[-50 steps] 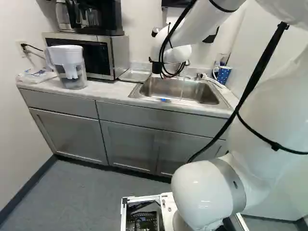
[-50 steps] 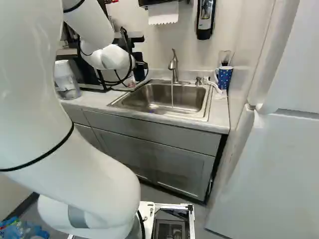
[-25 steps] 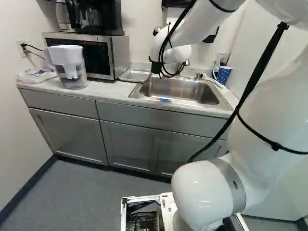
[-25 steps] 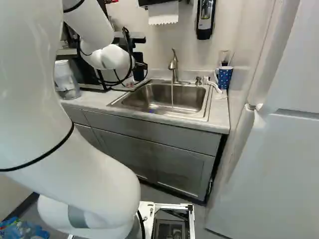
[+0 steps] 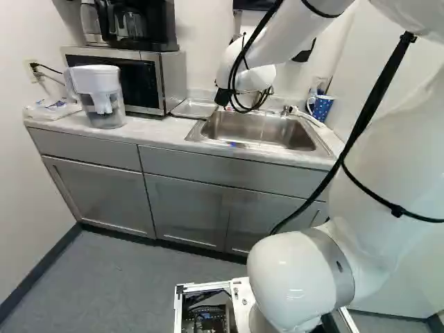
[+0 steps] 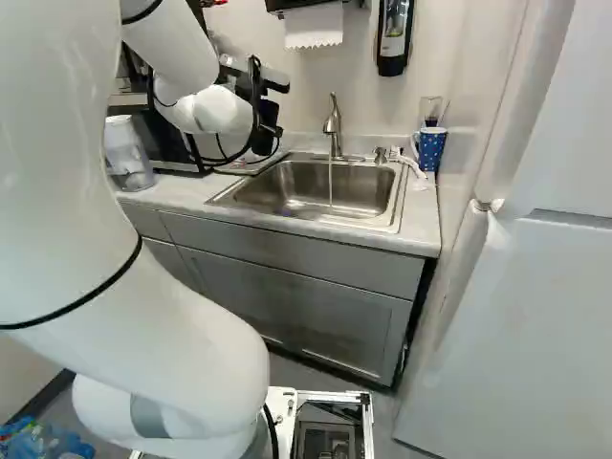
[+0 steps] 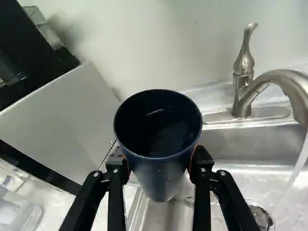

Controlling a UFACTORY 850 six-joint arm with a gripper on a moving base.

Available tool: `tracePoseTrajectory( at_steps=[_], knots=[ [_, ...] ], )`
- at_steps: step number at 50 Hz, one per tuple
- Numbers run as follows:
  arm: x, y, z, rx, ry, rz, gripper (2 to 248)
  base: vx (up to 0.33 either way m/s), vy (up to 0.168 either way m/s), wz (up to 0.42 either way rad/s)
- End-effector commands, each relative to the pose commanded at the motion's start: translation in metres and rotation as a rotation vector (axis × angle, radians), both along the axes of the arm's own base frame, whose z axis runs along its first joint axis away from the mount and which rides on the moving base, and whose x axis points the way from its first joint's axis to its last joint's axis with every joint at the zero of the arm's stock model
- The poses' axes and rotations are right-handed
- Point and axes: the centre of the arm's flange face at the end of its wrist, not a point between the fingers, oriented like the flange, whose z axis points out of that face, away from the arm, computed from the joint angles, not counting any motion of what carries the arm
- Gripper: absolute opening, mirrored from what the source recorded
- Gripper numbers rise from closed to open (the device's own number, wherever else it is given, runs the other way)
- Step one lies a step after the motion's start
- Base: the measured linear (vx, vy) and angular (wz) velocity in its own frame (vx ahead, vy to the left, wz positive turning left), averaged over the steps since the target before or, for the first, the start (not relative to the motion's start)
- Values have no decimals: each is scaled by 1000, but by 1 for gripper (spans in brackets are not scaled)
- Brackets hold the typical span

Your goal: Rinse the cup and place it in the tray

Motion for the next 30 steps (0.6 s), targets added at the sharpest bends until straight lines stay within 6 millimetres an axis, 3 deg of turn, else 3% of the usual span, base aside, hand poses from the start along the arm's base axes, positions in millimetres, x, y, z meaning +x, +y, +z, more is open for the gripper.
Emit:
tracePoseTrajectory(
  at_steps=[30],
  knots=[
    [0,0,0,301,23,-89,126,0,0,0]
  ],
)
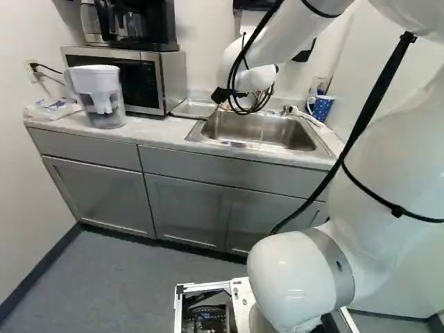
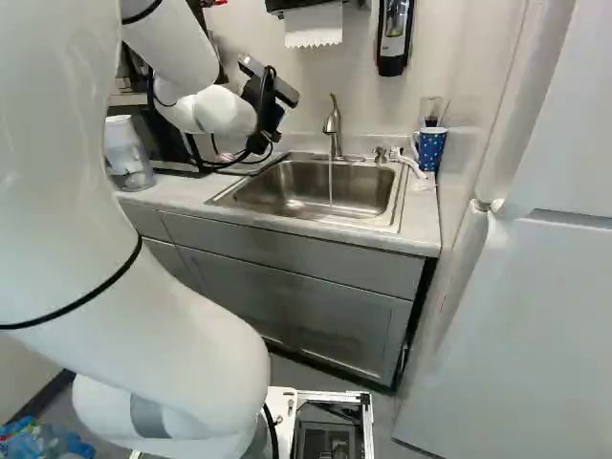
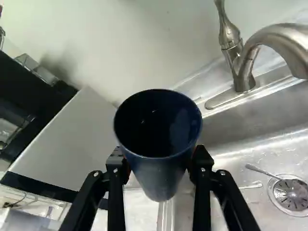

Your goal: Rinse the cup and place it in the tray

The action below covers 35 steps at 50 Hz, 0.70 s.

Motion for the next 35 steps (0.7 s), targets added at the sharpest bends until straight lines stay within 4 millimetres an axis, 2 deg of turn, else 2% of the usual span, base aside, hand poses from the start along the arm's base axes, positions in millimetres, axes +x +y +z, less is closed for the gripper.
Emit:
tracePoseTrajectory(
  at_steps=[35],
  knots=[
    [0,0,0,352,27,-104,126,0,0,0]
  ],
)
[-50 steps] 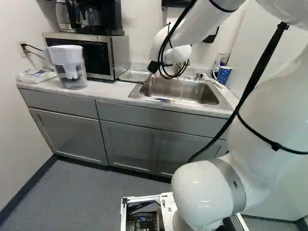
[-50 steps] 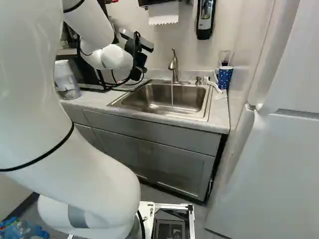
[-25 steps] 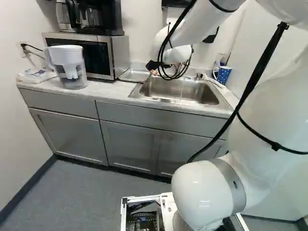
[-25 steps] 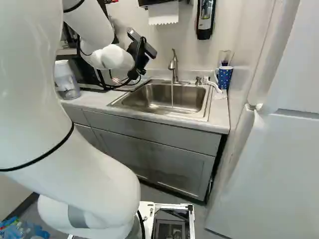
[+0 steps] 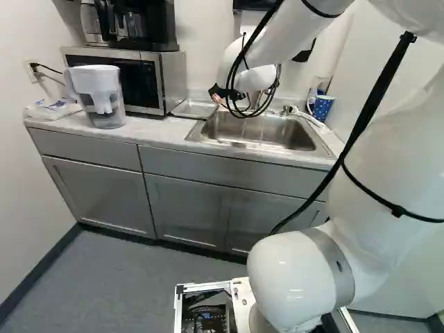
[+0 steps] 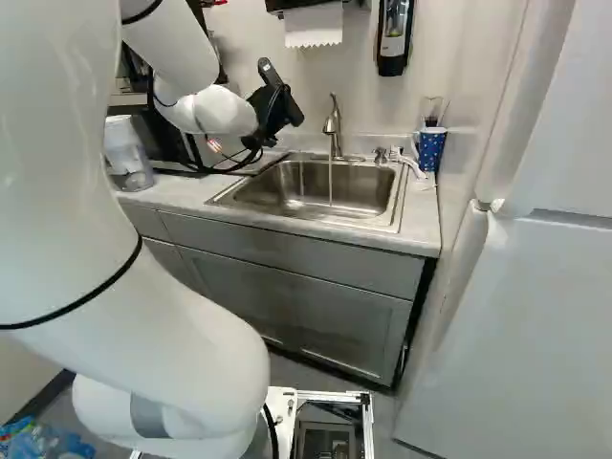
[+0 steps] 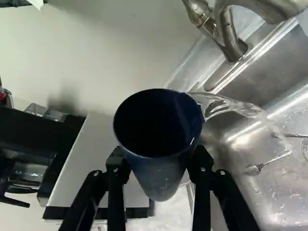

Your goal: Rinse the cup and place it in the tray

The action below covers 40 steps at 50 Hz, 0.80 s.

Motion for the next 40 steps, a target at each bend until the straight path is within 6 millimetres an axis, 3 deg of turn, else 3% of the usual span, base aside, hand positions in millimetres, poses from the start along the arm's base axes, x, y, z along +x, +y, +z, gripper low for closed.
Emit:
tracePoseTrajectory(
  at_steps=[40],
  knots=[
    [0,0,0,402,31,-119,126,0,0,0]
  ],
)
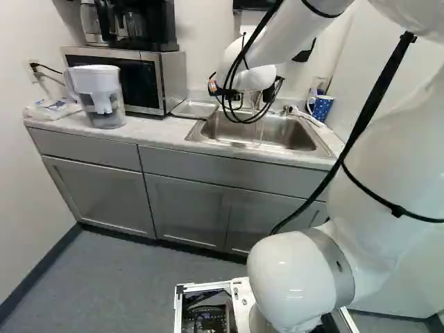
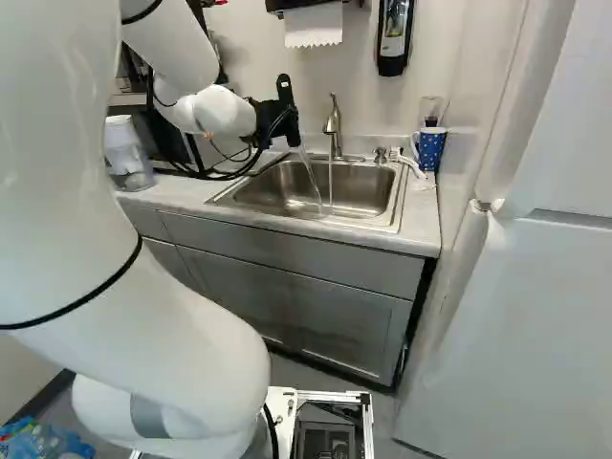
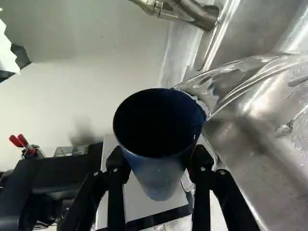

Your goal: Rinse the cup and place it in the tray

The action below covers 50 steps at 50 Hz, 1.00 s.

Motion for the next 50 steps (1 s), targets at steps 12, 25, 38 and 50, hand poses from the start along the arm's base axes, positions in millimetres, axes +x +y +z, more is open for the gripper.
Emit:
tracePoseTrajectory(
  at_steps=[12,25,38,50],
  knots=[
    [0,0,0,123,9,-36,126,0,0,0],
    [0,0,0,251,19,-74,126,0,0,0],
    [0,0,0,382,29,-113,126,0,0,0],
    [0,0,0,432,33,-128,126,0,0,0]
  ],
)
